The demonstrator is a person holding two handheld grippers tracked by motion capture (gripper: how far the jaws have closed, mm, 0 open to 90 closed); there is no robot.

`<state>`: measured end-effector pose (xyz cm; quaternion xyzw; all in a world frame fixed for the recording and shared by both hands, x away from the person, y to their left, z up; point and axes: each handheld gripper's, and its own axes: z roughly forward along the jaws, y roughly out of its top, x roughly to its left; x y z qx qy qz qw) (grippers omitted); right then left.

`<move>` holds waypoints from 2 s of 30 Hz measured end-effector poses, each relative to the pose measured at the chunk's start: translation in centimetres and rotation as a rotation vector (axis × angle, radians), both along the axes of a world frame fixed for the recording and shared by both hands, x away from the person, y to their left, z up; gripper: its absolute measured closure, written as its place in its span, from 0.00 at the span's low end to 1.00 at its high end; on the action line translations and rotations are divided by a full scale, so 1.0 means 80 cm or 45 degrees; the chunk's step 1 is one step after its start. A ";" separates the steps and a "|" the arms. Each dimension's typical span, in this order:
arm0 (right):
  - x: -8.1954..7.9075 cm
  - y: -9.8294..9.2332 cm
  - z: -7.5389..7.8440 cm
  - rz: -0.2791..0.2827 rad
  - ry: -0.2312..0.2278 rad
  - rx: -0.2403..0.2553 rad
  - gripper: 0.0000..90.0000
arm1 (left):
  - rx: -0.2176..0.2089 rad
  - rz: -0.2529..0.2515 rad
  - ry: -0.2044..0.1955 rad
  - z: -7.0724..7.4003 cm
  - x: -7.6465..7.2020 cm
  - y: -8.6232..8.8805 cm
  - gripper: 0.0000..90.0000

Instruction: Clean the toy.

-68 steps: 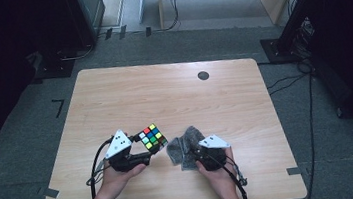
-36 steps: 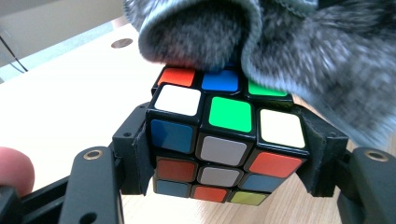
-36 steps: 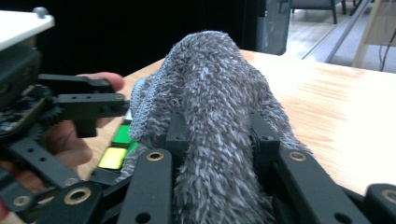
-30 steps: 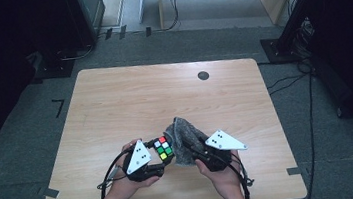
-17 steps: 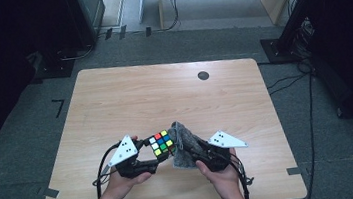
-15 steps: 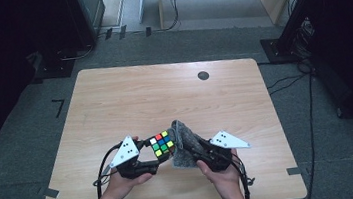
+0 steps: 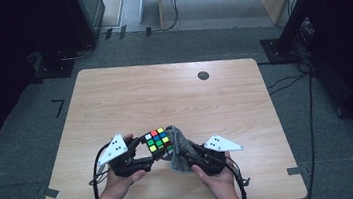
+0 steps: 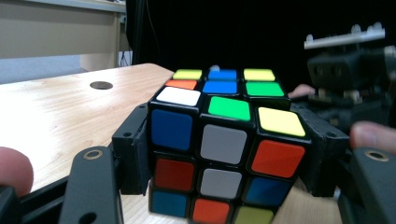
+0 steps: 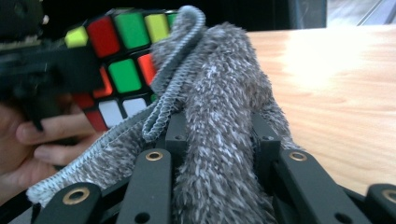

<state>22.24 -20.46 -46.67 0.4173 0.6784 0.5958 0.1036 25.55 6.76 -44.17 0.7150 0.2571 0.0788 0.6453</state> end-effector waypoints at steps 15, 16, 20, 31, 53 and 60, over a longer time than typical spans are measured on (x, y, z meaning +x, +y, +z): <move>-0.007 0.047 -0.030 0.189 0.150 0.058 0.75 | -0.120 0.045 0.022 0.004 0.001 0.009 0.37; -0.010 0.054 -0.029 0.210 0.134 0.056 0.75 | -0.105 0.045 0.018 0.003 0.000 0.006 0.37; -0.017 0.056 -0.018 0.141 0.071 0.075 0.76 | -0.077 0.036 0.000 0.002 -0.003 0.000 0.37; -0.014 0.020 -0.009 -0.046 0.034 0.144 0.76 | -0.102 0.047 0.023 0.003 0.001 0.004 0.37; -0.029 0.061 -0.006 0.194 -0.014 0.005 0.76 | -0.092 0.038 0.015 0.004 0.001 0.005 0.37; -0.008 0.010 -0.005 -0.077 -0.004 0.014 0.76 | -0.112 0.059 0.028 0.005 0.005 0.014 0.37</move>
